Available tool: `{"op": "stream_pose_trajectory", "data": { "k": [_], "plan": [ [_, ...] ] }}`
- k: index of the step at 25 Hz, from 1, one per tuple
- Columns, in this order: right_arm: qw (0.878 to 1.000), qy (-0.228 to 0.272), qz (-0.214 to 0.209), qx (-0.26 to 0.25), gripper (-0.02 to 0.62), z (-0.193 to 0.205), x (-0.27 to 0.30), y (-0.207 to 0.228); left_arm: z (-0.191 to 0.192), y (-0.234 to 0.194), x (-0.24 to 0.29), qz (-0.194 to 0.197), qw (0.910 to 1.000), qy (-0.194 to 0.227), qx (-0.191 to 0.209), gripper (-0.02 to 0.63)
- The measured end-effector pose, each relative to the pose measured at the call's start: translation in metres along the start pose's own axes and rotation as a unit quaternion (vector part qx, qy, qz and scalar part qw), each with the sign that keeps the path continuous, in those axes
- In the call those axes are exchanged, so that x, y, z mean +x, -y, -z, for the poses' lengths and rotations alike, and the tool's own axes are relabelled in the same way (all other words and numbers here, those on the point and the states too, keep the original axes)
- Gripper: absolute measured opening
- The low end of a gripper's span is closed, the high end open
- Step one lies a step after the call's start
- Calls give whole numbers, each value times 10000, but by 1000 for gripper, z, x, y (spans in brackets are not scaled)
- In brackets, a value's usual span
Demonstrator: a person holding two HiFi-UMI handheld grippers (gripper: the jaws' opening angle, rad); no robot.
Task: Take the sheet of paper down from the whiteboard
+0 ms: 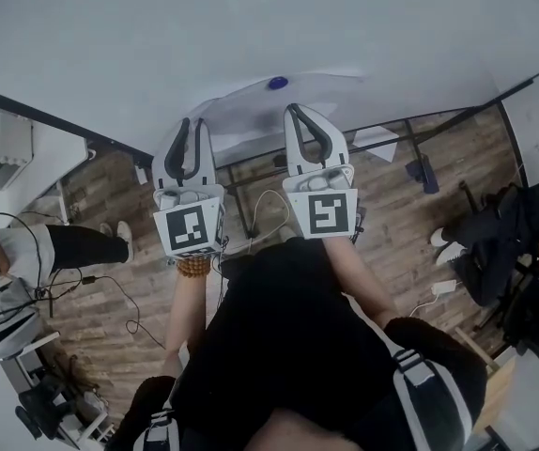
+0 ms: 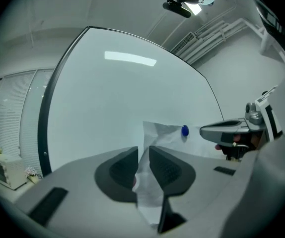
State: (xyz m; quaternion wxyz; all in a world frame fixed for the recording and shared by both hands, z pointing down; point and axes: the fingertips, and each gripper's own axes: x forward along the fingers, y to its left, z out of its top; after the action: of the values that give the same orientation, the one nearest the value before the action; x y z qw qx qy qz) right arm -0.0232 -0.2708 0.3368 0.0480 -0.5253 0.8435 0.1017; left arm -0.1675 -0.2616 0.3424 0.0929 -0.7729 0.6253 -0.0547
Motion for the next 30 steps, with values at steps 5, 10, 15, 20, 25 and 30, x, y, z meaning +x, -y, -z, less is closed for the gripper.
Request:
{"op": "stream_pose_trajectory", "data": {
  "k": [5,10,15,20,25,30],
  "plan": [
    [10000,35,-29,28,0,1,0,0,4,4,5,45,10000,-36,-5,53],
    [10000,6,13,35,0,4,0,1,9,-1,6,-56,9999,-54,-121,38],
    [9999,-35,99,13,0,6,-2,7,10,-1,6,-86,9997,-100,-184,23],
    [9999,23,119,40,0,3,-2,7,11,-2,6,-106,9994,-100,-301,12],
    [9999,49,115,-107,14,-2,3,6,11,-2,6,-142,9992,-76,-366,11],
    [9995,139,144,-227,45,-9,7,8,14,-2,6,-174,9990,-87,-400,11]
  ]
}}
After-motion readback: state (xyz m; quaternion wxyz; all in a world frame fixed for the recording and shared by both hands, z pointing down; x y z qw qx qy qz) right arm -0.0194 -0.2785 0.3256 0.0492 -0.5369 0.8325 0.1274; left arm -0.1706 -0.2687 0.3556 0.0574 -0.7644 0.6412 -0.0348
